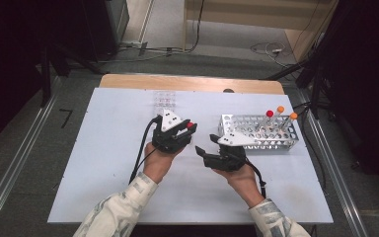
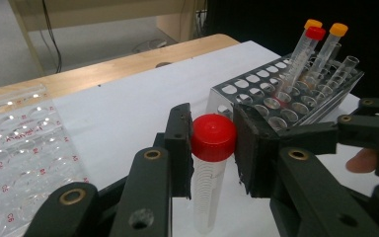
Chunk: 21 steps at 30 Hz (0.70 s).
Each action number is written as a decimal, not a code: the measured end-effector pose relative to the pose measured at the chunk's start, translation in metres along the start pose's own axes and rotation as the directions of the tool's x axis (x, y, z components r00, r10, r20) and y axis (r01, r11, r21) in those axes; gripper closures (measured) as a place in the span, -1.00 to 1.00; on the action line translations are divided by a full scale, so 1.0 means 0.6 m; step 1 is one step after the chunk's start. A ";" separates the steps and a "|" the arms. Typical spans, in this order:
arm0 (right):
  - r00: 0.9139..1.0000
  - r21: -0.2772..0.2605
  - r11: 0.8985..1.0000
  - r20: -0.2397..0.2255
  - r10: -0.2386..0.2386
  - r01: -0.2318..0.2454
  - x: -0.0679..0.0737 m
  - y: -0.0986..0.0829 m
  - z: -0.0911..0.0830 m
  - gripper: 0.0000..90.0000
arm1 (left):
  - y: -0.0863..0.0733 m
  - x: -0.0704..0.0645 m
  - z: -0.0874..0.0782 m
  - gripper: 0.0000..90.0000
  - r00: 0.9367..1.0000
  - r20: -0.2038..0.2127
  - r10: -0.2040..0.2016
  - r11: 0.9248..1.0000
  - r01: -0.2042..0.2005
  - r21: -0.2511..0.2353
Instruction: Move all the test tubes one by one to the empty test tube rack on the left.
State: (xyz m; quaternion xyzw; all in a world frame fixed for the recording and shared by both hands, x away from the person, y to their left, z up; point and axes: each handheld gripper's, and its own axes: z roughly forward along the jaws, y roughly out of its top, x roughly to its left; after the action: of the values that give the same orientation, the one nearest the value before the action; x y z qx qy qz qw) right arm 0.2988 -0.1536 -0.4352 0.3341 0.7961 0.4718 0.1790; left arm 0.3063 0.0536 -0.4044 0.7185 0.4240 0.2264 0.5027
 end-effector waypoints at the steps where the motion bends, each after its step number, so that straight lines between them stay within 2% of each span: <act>1: 1.000 0.000 1.000 0.004 0.003 -0.003 -0.004 -0.001 -0.002 -0.33 | 0.001 0.002 0.001 0.56 1.000 -0.003 -0.006 1.000 0.006 0.001; 3: 1.000 0.006 1.000 0.014 0.021 -0.021 -0.013 -0.005 -0.010 -0.37 | 0.003 0.006 0.001 0.56 1.000 0.000 -0.017 1.000 0.017 0.000; 9: 0.999 0.014 1.000 0.031 0.027 -0.027 -0.032 -0.016 -0.032 -0.37 | 0.012 0.014 0.003 0.56 1.000 -0.005 -0.029 1.000 0.029 -0.003; 17: 0.998 0.021 0.999 0.048 0.032 -0.033 -0.042 -0.031 -0.059 -0.37 | 0.032 0.025 0.005 0.56 0.998 0.004 -0.065 0.998 0.065 -0.011; 21: 0.998 0.023 0.999 0.051 0.031 -0.032 -0.043 -0.037 -0.070 -0.37 | 0.042 0.034 0.008 0.56 0.998 -0.014 -0.059 0.998 0.059 -0.011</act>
State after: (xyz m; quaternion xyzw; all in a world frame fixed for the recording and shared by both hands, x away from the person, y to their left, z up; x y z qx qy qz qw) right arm 0.2839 -0.2056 -0.4349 0.3608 0.7915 0.4562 0.1876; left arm 0.3307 0.0644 -0.3851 0.7013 0.4473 0.2190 0.5100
